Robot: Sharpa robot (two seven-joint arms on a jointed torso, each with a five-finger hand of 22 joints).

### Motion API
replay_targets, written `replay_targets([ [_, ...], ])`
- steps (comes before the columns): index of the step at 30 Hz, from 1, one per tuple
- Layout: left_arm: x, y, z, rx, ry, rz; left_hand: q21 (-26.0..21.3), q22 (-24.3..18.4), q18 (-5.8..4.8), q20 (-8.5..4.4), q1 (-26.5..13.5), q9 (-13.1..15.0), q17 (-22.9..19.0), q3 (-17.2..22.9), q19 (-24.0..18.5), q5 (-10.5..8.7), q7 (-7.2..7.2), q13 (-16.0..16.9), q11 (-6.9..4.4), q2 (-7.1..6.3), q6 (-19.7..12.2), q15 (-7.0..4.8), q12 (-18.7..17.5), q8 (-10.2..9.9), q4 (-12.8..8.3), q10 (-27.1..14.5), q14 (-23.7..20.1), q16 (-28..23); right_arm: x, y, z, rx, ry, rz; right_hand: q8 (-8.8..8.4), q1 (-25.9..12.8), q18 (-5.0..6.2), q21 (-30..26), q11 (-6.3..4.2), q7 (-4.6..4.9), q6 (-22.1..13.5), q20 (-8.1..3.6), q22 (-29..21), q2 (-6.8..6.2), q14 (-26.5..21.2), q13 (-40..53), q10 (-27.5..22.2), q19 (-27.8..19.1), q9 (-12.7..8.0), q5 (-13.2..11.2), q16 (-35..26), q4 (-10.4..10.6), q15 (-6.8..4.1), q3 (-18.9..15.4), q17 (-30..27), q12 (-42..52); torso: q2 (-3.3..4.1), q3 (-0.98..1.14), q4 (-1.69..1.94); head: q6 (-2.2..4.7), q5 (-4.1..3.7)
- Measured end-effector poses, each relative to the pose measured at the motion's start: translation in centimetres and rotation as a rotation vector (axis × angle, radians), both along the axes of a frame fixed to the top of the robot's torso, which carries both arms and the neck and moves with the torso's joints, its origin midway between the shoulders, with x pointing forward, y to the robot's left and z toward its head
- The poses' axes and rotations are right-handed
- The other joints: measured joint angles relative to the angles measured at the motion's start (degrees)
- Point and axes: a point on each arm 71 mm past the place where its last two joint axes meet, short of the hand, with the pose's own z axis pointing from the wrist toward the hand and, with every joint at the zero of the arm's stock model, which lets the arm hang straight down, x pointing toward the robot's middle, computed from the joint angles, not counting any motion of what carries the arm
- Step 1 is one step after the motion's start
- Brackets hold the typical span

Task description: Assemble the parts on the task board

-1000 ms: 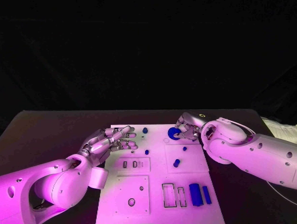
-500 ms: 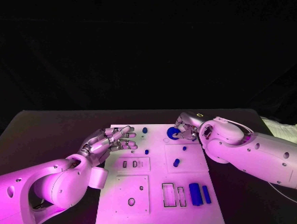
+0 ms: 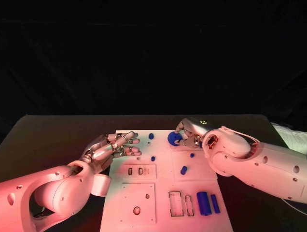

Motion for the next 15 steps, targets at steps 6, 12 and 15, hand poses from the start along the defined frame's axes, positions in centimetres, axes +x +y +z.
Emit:
replay_targets([
  [6,0.1,0.2,0.0,0.002,0.000,0.005,0.0,0.0,0.00,0.00,0.0,0.0,0.0,0.0,0.0,0.00,0.00,0.0,0.00,0.00,0.0,0.00,0.0,0.0,0.0,0.0,0.0,0.0,-0.9,1.7,0.9,0.037,-0.040,0.042,0.03,0.1,0.00,0.2,-0.20,0.00,0.0,0.00,0.0,-0.08,0.0,0.0,0.2,0.0,0.0,0.6,0.2,-0.1,0.00,0.4,0.0,0.0,-0.03,-0.14,0.19,0.05,-0.01],
  [12,0.1,0.4,0.0,0.004,0.000,0.009,0.0,0.0,0.00,0.00,0.0,0.0,0.0,0.0,0.0,0.00,0.00,0.0,0.00,0.00,0.0,0.00,0.0,0.0,0.0,0.0,0.0,0.0,-1.8,4.0,1.4,0.063,-0.062,0.096,0.04,0.1,0.00,0.2,-0.20,-0.01,0.0,0.00,0.0,-0.09,0.0,0.0,0.2,0.0,0.0,0.6,0.2,0.0,0.00,0.5,0.0,0.0,-0.03,-0.20,0.26,-0.01,0.27],
  [15,0.1,0.4,0.0,0.004,0.000,0.009,0.0,0.0,0.00,0.00,0.0,0.0,0.0,0.0,0.0,0.00,0.00,0.0,0.00,0.00,0.0,0.00,0.0,0.0,0.0,0.0,0.0,0.0,-1.9,4.9,1.5,0.068,-0.067,0.114,0.04,0.1,0.00,0.2,-0.20,-0.01,0.0,0.00,0.0,-0.09,-0.2,0.0,0.2,0.0,0.0,0.6,0.2,0.0,-0.21,0.5,0.0,0.0,-0.03,-0.20,0.29,-0.04,0.37],
])
